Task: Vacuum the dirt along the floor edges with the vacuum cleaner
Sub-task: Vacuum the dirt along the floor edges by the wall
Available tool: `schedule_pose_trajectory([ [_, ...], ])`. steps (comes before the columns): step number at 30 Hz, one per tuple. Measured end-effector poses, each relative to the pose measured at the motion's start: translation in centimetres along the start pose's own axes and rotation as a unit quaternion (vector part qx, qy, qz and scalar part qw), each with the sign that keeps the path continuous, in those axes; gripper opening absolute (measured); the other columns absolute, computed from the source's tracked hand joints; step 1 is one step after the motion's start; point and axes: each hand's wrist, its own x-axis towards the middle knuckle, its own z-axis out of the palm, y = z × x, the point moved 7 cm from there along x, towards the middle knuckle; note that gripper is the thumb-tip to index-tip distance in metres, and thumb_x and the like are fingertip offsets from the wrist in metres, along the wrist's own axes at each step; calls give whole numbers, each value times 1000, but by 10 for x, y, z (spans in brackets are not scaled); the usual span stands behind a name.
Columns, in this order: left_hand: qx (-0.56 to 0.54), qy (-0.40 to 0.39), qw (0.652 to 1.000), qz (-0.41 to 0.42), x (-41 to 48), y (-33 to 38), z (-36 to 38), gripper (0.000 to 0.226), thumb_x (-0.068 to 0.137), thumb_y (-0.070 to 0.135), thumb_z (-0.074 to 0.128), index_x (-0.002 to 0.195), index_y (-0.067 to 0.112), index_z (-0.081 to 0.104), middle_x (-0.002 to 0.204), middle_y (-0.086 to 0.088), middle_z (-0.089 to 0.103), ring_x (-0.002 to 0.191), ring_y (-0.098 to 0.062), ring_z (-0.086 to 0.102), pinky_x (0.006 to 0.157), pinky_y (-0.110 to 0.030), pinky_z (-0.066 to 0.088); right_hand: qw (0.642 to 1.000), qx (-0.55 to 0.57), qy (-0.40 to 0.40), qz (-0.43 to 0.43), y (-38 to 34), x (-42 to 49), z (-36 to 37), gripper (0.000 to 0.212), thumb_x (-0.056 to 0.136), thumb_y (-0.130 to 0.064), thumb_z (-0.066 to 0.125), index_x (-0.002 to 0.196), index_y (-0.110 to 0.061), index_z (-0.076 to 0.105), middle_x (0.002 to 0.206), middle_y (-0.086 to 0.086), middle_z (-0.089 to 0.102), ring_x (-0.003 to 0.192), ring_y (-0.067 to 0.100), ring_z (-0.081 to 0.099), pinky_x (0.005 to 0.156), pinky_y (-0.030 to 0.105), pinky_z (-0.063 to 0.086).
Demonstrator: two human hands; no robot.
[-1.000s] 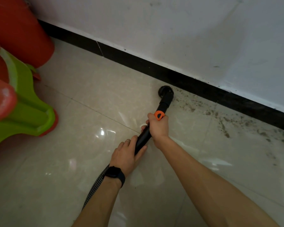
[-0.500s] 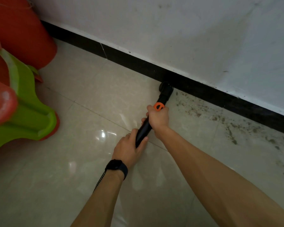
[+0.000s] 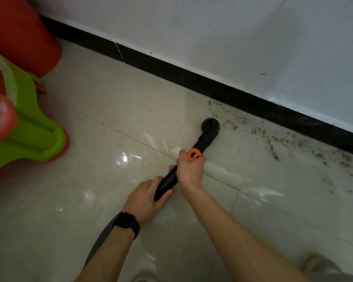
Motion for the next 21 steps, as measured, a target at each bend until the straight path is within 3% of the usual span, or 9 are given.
schedule_pose_trajectory([
  [5,66,-27,997,41,-15,8,11,64,89,72,27,124,25,53,92,0,65,79,-21,57,58,-30,44,998,65,8,0,20,-14,-29,22,100,-25,64,106,-25,43,79,6,66,54,20,72,52,28,57],
  [10,71,-2,996,48,-10,25,8,63,89,67,32,120,19,58,88,-5,65,77,-27,60,56,-31,45,998,69,-5,2,14,-4,-34,24,99,-24,64,109,-22,43,76,5,65,55,21,70,57,34,59],
  [21,70,-7,997,-9,17,36,13,58,91,67,32,125,24,50,99,-2,64,85,-24,56,66,-38,52,996,69,-59,-1,-15,27,-25,25,97,-18,66,108,-18,44,79,9,61,55,22,66,60,37,60],
])
